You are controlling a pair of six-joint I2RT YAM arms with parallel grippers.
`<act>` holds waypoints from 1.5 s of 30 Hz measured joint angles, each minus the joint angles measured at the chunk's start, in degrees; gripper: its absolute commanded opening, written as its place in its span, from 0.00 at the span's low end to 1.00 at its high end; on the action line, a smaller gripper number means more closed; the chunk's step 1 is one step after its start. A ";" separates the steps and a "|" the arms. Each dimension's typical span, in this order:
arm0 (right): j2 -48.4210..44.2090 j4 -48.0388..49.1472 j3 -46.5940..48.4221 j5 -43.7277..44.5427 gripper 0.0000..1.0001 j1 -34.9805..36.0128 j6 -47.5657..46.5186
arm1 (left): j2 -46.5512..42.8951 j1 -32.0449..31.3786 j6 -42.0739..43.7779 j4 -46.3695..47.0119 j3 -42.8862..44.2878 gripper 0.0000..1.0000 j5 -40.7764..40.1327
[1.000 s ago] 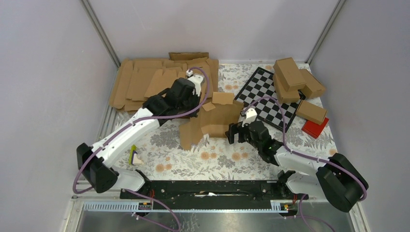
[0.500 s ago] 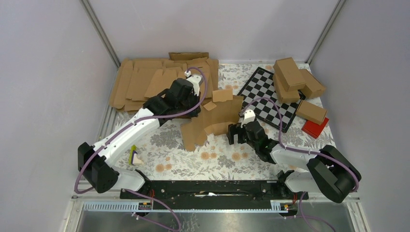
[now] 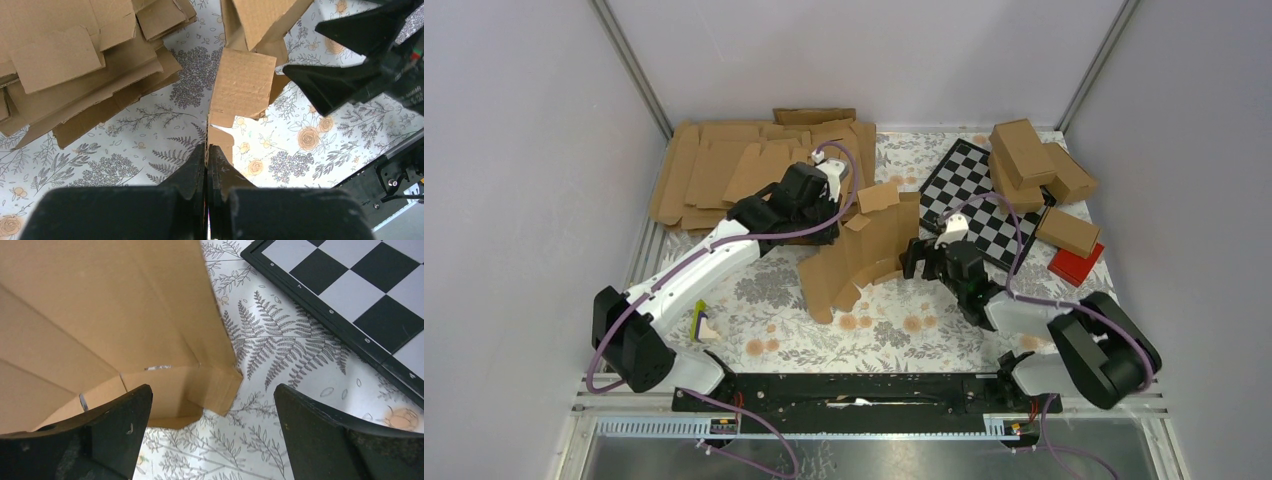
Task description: Fold the paper box
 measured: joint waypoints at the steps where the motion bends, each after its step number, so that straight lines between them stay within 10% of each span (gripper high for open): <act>1: 0.79 0.24 0.33 -0.26 1.00 -0.42 0.09 | 0.02 0.00 0.22 -0.26 0.00 0.00 0.02; 18: 15.58 5.27 7.30 -22.73 0.88 -3.87 2.56 | 0.50 0.15 1.60 0.15 0.13 0.00 0.98; 45: 14.86 -7.21 12.72 -10.91 0.73 6.45 -4.79 | 0.07 0.55 -5.11 4.72 -2.05 0.00 1.99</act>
